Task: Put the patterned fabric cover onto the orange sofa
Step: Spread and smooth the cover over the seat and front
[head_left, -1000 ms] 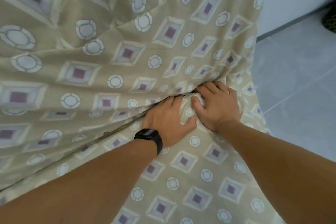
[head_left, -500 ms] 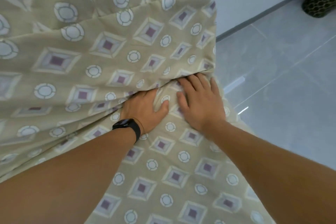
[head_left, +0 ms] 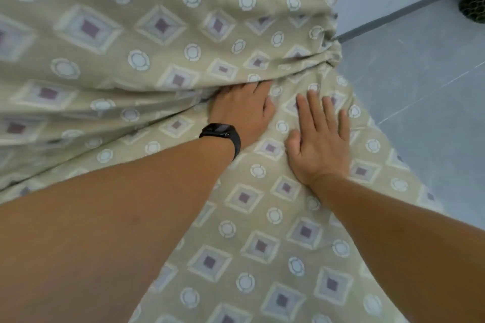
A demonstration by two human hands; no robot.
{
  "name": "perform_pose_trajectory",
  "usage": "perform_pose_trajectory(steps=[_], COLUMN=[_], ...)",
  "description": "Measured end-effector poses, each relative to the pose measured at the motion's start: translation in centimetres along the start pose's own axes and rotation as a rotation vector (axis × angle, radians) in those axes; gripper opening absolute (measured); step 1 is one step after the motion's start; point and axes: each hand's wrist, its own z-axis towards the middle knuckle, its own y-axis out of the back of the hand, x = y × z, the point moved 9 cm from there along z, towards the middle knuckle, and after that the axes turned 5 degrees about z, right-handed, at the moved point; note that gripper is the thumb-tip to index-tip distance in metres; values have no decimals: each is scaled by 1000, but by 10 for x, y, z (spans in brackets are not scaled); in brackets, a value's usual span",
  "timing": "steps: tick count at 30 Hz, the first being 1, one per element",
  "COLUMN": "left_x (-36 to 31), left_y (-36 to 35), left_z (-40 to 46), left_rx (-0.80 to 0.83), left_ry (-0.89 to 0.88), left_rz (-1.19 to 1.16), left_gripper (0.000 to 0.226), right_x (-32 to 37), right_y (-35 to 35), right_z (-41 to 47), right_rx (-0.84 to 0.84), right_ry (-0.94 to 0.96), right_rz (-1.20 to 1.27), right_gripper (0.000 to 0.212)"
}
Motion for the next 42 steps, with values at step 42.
perform_pose_trajectory(steps=[42], left_x=[215], left_y=[206], left_z=[-941], left_rx=[1055], left_ry=[494], left_rz=[283], left_gripper=[74], right_x=[457], right_y=[-31], right_z=[-701], right_rx=[835], right_ry=[834], right_rz=[-135], right_gripper=[56])
